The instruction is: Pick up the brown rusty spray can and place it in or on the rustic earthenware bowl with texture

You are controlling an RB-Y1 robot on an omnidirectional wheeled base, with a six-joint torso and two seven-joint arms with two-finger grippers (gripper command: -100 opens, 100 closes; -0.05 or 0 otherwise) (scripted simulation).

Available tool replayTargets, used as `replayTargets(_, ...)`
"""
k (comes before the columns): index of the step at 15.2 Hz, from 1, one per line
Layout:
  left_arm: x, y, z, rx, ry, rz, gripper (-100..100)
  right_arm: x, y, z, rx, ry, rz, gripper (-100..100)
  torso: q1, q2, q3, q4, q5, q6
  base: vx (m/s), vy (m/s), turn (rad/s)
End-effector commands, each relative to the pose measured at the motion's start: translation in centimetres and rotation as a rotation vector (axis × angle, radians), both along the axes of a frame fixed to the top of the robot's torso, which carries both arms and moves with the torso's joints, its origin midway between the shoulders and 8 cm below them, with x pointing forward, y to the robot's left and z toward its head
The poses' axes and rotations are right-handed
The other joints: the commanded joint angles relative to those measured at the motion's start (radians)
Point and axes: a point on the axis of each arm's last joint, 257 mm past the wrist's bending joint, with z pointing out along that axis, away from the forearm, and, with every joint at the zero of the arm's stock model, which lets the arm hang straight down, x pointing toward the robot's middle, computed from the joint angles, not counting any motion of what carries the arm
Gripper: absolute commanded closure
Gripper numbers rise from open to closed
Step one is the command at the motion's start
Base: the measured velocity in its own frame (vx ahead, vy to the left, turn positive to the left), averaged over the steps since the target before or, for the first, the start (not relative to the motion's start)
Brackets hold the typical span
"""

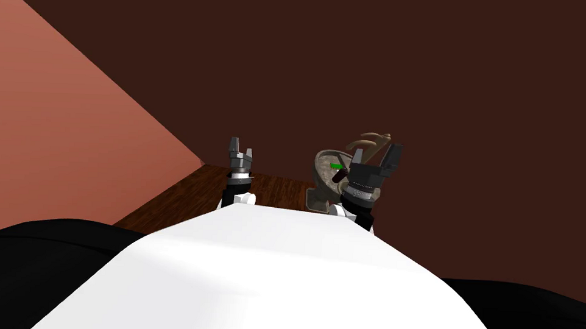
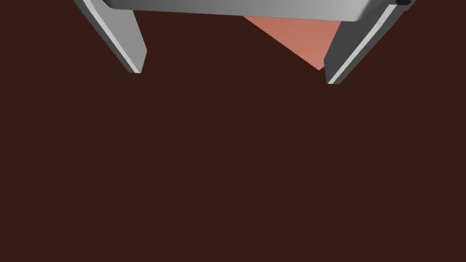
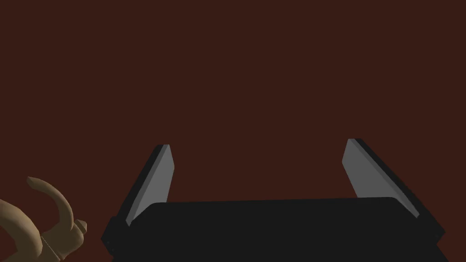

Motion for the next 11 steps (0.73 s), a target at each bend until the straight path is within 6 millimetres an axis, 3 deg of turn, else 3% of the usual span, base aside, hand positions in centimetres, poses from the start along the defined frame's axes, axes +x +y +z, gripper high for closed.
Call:
replayTargets(1,0.0,0.0,0.0,0.0,0.0,0.0,0,0.2,0.7,-0.3,-0.048,0.013,0.016,-100,0.0,0.0,0.0,0.0,0.0,0.0,0.003,-0.007,0.01)
replayTargets(11,0.0,0.0,0.0,0.0,0.0,0.0,0,1.3,3.4,-2.5,-0.272,0.079,0.054,-100,-0.003,-0.001,-0.001,0.0,-0.001,0.0,0.009,-0.025,0.022)
